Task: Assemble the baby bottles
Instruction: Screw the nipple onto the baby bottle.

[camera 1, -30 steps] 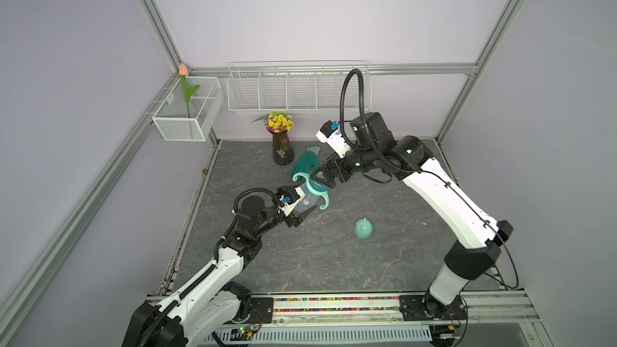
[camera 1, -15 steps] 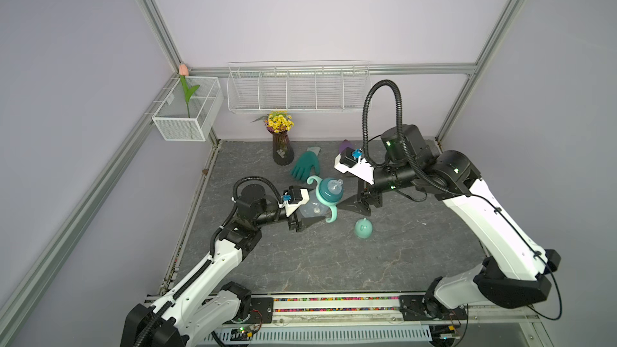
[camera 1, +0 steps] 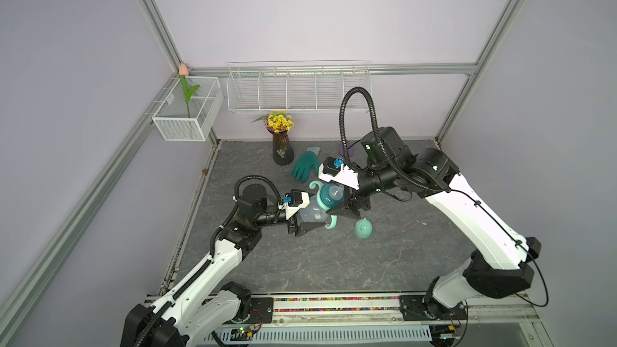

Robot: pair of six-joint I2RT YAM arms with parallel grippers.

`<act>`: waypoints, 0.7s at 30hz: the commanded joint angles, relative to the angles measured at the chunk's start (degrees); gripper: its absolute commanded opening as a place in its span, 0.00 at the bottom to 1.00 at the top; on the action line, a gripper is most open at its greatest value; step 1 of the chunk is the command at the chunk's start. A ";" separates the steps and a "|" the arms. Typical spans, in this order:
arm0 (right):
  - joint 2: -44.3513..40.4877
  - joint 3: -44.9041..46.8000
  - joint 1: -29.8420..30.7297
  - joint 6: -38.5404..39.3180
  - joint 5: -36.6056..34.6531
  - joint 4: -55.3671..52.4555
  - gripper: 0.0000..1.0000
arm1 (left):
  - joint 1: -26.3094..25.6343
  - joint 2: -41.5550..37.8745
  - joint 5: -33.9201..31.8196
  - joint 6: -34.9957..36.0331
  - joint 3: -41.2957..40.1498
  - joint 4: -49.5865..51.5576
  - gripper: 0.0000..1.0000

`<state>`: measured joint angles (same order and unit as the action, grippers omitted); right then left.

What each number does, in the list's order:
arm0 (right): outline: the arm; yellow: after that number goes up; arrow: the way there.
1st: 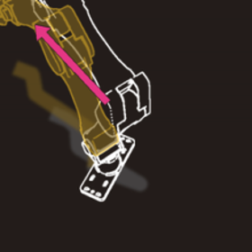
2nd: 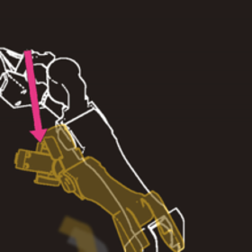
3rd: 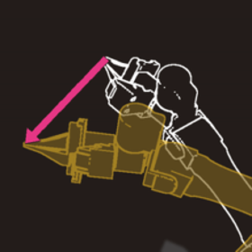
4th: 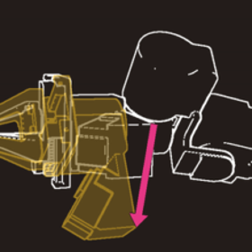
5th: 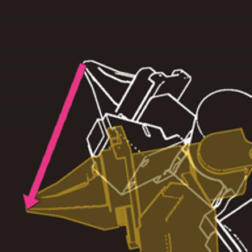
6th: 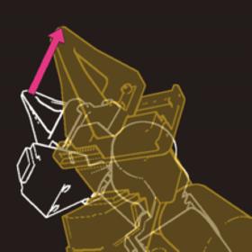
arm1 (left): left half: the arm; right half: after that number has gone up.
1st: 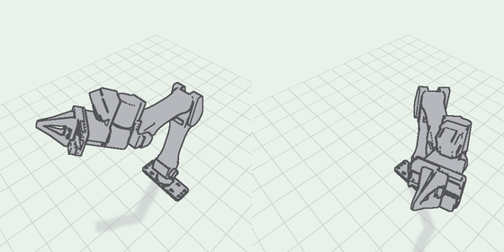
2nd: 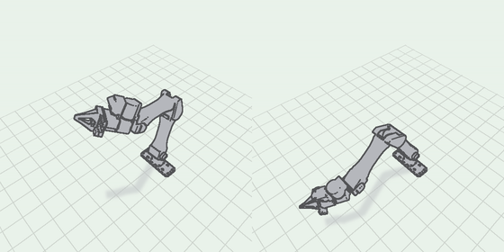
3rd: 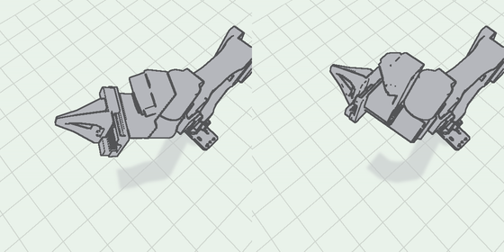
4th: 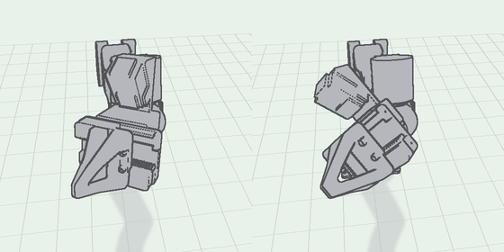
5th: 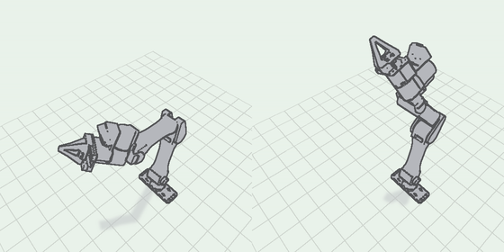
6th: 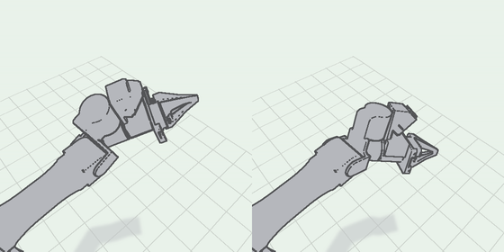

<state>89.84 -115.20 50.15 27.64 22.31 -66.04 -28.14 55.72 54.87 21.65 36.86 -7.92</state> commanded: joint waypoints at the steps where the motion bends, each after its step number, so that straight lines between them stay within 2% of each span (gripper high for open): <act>1: 0.34 -1.25 0.35 0.69 -0.34 -1.70 0.87 | -0.08 -0.54 1.21 0.62 2.06 -0.60 0.00; 7: 0.43 -1.26 0.27 0.09 -0.17 -2.01 0.82 | -0.09 -0.54 1.04 0.76 1.97 -0.56 0.00; 13: 0.47 -0.59 0.04 -1.65 -1.22 -1.69 0.73 | -0.12 -0.66 -0.85 0.59 1.90 -1.02 0.00; 15: 0.28 0.49 -0.10 -3.33 -2.24 -0.48 0.69 | -0.09 -0.81 -2.82 0.09 1.56 -1.98 0.00; 19: 0.28 2.91 -1.31 -10.91 -4.35 5.19 0.46 | -0.12 -1.92 -11.04 -0.11 -0.44 -5.93 0.00; 21: 0.61 3.70 -2.01 -15.68 -4.79 8.18 0.45 | -0.16 -2.43 -15.55 0.38 -1.20 -7.01 0.00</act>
<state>89.93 -113.36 49.01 19.35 18.92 -61.60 -28.23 54.96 47.59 21.93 36.03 -9.63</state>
